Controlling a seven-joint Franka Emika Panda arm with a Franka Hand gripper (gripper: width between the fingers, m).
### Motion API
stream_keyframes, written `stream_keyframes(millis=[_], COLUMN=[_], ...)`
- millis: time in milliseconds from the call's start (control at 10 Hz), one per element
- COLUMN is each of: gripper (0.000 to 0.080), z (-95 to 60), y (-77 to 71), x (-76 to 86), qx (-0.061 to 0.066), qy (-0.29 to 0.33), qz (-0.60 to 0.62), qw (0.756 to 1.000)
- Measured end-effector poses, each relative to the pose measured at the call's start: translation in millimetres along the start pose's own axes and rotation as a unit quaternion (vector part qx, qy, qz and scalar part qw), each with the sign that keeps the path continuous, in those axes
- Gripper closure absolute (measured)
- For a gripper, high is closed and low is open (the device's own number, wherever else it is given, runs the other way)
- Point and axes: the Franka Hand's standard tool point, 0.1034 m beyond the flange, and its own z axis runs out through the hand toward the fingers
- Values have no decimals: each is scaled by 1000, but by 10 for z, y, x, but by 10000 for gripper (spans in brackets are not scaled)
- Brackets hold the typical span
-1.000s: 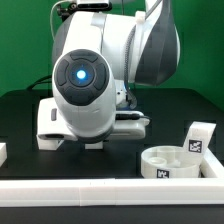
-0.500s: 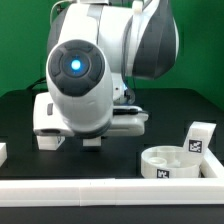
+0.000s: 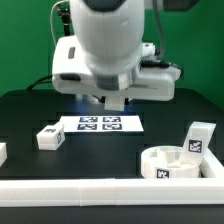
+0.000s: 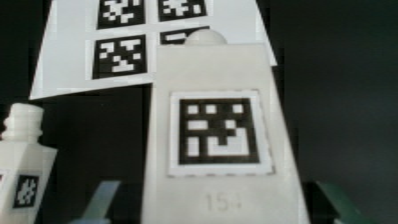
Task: Assemble stool
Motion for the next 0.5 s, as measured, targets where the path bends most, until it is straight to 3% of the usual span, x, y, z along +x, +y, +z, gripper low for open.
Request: stream_keyframes(millis=[200, 400, 500], gripper=[462, 462, 462], z=[17, -83, -55], y=[17, -32, -31], x=[60, 184, 137], qx=[1, 6, 9], qy=[16, 98, 115], qz=[-2, -6, -7], qw=[1000, 995, 993])
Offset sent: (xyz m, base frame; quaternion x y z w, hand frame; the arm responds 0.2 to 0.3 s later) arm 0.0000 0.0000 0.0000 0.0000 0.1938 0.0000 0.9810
